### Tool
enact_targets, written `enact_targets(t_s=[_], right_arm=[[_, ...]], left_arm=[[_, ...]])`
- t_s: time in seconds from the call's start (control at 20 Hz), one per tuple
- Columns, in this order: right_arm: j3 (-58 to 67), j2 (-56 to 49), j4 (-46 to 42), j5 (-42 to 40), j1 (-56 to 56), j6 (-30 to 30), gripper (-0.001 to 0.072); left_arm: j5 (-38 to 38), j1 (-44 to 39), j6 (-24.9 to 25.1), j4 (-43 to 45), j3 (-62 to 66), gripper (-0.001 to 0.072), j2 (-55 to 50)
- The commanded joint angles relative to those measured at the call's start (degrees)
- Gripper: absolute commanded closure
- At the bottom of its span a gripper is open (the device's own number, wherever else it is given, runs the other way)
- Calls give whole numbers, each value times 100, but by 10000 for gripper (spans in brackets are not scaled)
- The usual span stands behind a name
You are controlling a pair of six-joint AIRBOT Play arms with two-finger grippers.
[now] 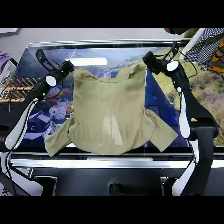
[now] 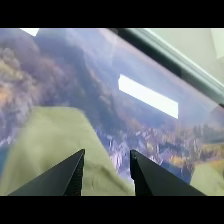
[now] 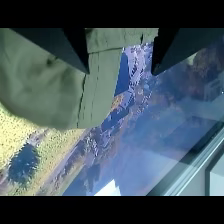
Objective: Fold the clothes and pants, and hang the long-sleeved shirts on hangers.
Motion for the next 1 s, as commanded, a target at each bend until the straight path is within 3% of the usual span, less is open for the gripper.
enact_targets(t_s=[0.0, 0.2, 0.3, 0.4, 0.65, 0.9, 0.95], right_arm=[[7, 203, 11, 824, -166, 98, 251], [4, 1003, -608, 2931, -798, -299, 251], [-39, 1471, -1300, 3987, -1032, -345, 249], [-501, 2022, -1759, 4708, -1152, -442, 245], [-3788, 4002, -1722, 4736, -800, -81, 223], [-7038, 5768, -1598, 3644, 251, 579, 212], [-7499, 5949, -1499, 3429, 435, 778, 164]], left_arm=[[-1657, 280, -153, 7, 2, 368, 275], [-4590, 1043, -177, 455, -4, 393, 1016], [-6030, 1333, -605, 916, -48, 393, 1438], [-6754, 1384, -603, 1453, -411, 392, 1998], [-6782, 1270, -800, 1659, -2922, 390, 4085], [-6819, 997, -1104, 992, -5134, 378, 6231], [-6839, 957, -1176, 774, -5401, 375, 6572]])
